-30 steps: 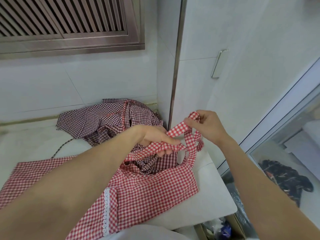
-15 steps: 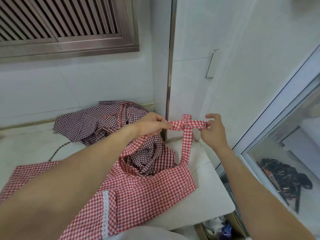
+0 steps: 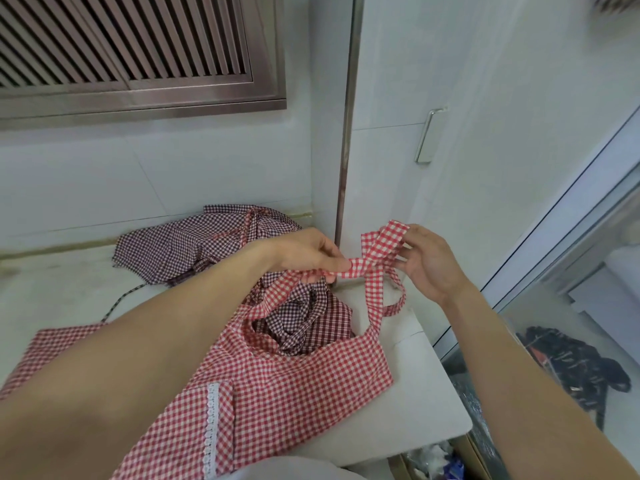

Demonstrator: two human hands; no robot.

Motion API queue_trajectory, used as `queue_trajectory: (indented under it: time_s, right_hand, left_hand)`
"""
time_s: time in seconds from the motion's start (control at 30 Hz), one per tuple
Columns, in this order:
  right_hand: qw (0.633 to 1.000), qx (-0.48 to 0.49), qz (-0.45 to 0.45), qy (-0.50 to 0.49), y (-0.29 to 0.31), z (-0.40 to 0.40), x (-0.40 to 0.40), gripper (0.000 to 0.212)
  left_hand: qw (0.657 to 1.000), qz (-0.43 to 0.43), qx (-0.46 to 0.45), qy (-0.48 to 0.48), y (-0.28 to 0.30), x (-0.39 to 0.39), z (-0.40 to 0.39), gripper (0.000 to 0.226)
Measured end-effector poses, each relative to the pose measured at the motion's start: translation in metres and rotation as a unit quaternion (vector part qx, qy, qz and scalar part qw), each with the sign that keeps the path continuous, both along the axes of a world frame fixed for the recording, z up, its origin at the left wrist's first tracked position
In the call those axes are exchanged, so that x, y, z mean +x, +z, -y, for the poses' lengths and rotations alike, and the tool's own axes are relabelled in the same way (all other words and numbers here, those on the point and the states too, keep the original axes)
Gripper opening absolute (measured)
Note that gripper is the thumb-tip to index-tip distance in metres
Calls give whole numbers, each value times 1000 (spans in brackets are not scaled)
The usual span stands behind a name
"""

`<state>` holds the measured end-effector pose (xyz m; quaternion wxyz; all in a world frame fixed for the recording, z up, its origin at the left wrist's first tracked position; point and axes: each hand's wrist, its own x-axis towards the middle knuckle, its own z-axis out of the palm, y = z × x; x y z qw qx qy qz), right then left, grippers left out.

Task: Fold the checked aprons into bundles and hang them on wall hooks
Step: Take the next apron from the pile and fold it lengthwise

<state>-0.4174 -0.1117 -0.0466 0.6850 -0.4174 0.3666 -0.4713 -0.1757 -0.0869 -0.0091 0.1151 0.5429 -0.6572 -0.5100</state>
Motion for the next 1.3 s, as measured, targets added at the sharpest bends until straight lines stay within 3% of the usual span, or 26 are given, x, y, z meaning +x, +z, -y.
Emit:
queue_trajectory:
  time_s: [0.07,0.17,0.27,0.37,0.47,0.6,0.7,0.83,0.9,0.97,1.07,1.17,1.3]
  right_hand:
    - [999,-2,-31,-7,3,1,3,16]
    - [997,-16,-81,-8,10,3,1,16]
    - [987,-64,-139,57,14,6,-8,4]
    - [954,-120,-232,146,12,4,-10,43]
    - [932,-143,-290,167,3,2,-4,40]
    - [962,-119,-207,132,-1,3,1,18]
    - [982,-68,-139,110,8,5,0,26]
    - [986,-57,-97,123,18,10,-2,32]
    - [984,-41,-62,161,23,9,-3,55]
    - [966,-31,-121,228,23,6,-1,64]
    - [919,-37,-255,299,14,1,7,48]
    - [935,-30,-252,246,5,2,9,27]
    - [965,-26,-189,178,5,-2,12,43]
  left_hand:
    - [998,49,-15,-20,3,-4,0,32]
    - [1000,-1,-18,17,1,-5,2,24]
    - [999,-23,-33,32,2,-5,5,17]
    - [996,-74,-21,54,3,-6,8,15]
    - [984,-148,28,97,3,-8,12,19]
    - [989,-122,42,66,8,-7,12,22]
    - [996,-88,24,20,14,-6,11,40]
    - [994,-89,-24,53,12,-10,9,29]
    - [988,-121,-41,90,10,-13,11,23]
    - [980,-154,-49,120,11,-13,12,19]
    - [979,-159,-49,120,12,-11,13,22]
    - [978,-151,-52,134,12,-9,14,26]
    - [974,-151,-40,163,11,-6,15,22]
